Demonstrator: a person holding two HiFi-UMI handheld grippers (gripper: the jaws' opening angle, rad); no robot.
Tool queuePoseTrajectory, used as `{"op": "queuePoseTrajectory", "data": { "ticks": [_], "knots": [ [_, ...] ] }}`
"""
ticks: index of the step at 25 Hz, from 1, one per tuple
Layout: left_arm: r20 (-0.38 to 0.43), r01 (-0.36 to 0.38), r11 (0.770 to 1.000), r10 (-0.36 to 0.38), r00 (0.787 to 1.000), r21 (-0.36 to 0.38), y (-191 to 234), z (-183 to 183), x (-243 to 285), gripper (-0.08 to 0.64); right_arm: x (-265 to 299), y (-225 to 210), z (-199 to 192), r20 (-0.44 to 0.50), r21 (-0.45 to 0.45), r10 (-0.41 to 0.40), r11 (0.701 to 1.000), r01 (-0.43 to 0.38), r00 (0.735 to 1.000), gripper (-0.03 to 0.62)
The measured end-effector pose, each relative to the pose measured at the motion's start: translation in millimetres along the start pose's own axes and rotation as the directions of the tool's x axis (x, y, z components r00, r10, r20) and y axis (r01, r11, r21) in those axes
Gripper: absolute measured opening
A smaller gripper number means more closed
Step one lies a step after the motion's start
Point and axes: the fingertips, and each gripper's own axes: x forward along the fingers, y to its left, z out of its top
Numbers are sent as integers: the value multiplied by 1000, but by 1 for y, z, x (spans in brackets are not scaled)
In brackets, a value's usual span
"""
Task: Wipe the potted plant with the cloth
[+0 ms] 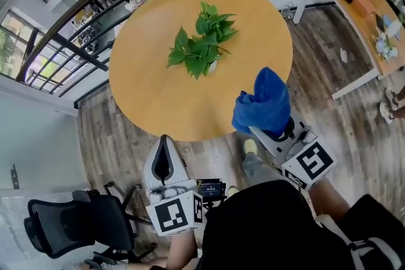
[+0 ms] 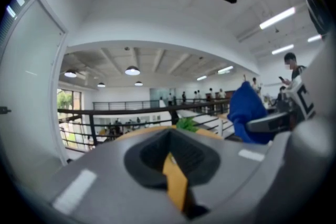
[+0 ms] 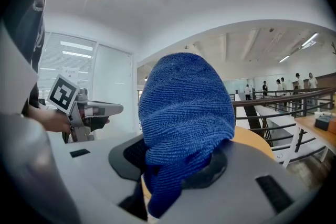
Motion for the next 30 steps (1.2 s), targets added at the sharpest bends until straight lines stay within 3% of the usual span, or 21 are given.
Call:
{"op": "queuePoseTrajectory", "data": {
  "ticks": [13, 22, 30],
  "knots": [
    [-52, -31, 997, 35, 998, 68, -25, 19, 78, -3, 31, -80, 3, 5, 13, 31, 999, -31, 999, 149],
    [-52, -61, 993, 67, 996, 99, -31, 30, 108, -3, 46, -115, 5, 14, 31, 58, 998, -58, 998, 149],
    [-39, -92, 990, 97, 995, 107, -17, 38, 122, -3, 71, -124, 18, 17, -5, 74, 997, -74, 997, 149]
  ]
}}
